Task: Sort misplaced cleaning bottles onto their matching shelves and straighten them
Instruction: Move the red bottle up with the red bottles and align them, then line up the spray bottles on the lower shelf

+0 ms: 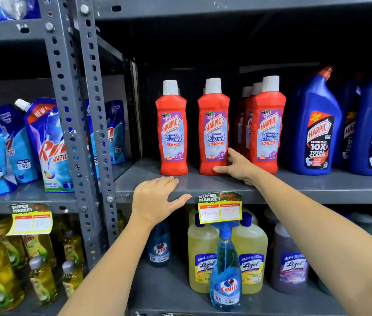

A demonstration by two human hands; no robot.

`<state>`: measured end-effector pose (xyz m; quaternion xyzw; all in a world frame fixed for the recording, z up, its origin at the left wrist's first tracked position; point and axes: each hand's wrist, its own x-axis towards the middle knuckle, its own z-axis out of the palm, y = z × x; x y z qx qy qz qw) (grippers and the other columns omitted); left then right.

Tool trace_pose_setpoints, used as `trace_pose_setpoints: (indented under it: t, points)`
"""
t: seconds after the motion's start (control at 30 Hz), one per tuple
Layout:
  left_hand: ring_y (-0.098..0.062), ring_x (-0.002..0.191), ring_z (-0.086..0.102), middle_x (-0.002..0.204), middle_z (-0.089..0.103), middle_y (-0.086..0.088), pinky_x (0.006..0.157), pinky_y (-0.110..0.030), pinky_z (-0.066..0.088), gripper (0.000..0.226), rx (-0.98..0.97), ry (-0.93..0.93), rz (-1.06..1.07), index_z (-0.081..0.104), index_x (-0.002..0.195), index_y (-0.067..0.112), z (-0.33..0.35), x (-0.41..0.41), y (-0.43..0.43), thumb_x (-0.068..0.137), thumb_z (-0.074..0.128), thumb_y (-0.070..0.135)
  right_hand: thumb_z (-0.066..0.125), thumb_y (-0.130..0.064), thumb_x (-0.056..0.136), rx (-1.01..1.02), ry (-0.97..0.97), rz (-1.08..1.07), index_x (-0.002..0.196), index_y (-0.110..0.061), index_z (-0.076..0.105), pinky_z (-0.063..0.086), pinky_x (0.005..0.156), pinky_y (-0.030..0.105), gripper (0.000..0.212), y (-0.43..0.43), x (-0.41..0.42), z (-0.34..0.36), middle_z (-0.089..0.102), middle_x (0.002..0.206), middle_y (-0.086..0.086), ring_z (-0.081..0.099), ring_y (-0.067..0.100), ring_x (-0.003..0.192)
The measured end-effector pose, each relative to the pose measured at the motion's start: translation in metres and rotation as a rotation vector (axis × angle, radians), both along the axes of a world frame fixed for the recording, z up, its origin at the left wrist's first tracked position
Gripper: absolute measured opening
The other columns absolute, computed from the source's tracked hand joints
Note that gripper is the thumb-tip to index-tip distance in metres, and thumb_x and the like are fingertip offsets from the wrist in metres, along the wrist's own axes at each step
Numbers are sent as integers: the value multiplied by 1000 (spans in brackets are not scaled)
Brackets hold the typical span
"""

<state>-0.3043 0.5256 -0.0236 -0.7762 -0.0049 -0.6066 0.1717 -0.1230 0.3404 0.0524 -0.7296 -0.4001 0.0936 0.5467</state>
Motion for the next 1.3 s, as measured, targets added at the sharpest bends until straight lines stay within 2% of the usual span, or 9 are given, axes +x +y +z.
trace_pose_setpoints:
  t: [0.5, 0.63, 0.73, 0.8, 0.87, 0.97, 1.03, 1.2, 1.3]
  points:
    - [-19, 87, 71, 95, 75, -3, 69, -31, 52, 63, -76, 93, -6, 77, 95, 12, 2, -6, -5, 94, 41, 65, 76, -6, 81, -45, 3, -37, 134, -5, 47, 44, 101, 32, 61, 1, 3, -1, 58, 136, 14, 57, 19, 112]
    - [-24, 109, 64, 117, 69, -8, 96, -42, 42, 61, -171, 215, 7, 71, 110, 10, 5, -14, -14, 94, 43, 61, 80, -20, 79, -74, -84, -152, 136, -8, 48, 47, 103, 39, 67, -12, -7, 0, 60, 131, 11, 59, 22, 115]
    - [-28, 143, 30, 152, 35, -14, 114, -48, 22, 53, -208, 150, 2, 53, 137, 10, -10, -31, -24, 97, 49, 43, 73, -15, 84, 327, -242, -350, 127, -7, 56, 52, 91, 27, 46, -41, -38, -9, 64, 116, 8, 62, 16, 100]
    - [-34, 145, 20, 155, 25, -20, 115, -49, 21, 52, -263, 51, -18, 46, 143, 8, -39, -49, -32, 97, 51, 34, 64, -6, 89, 683, -347, -466, 112, -11, 60, 50, 78, 18, 25, -65, -74, -37, 67, 98, 6, 63, 11, 86]
    - [-37, 145, 21, 155, 23, -24, 114, -48, 23, 51, -328, 75, -42, 45, 143, 6, -83, -67, -34, 97, 51, 29, 59, 2, 89, 800, -371, -494, 105, -21, 57, 47, 73, 18, 28, -82, -101, -91, 62, 84, 5, 59, 15, 75]
    - [-32, 143, 26, 158, 21, -16, 109, -47, 32, 50, -458, 361, -44, 45, 144, 10, -161, -84, -25, 99, 47, 31, 60, -5, 86, 520, -259, -429, 100, -42, 56, 44, 62, 17, 40, -92, -109, -189, 62, 78, -12, 54, 7, 65]
    - [-29, 142, 31, 160, 18, -9, 104, -48, 40, 54, -572, 632, 28, 42, 146, 14, -214, -91, -17, 101, 34, 43, 65, -5, 86, 264, -145, -407, 96, -47, 55, 46, 60, 17, 44, -94, -103, -241, 66, 81, -7, 58, 8, 69]
    - [-26, 131, 48, 153, 31, -5, 100, -42, 45, 71, -649, 1030, 207, 46, 143, 14, -289, -84, 3, 101, 7, 56, 77, -32, 80, -160, -21, -303, 124, -26, 52, 51, 73, 23, 51, -90, -80, -291, 59, 114, -9, 61, 5, 100]
    - [-23, 140, 35, 153, 20, -2, 114, -35, 25, 73, -619, 1078, 239, 38, 147, 16, -307, -75, 10, 100, 2, 58, 78, -45, 74, -257, 47, -214, 125, -25, 53, 52, 83, 22, 59, -86, -69, -301, 63, 116, -16, 63, 1, 105]
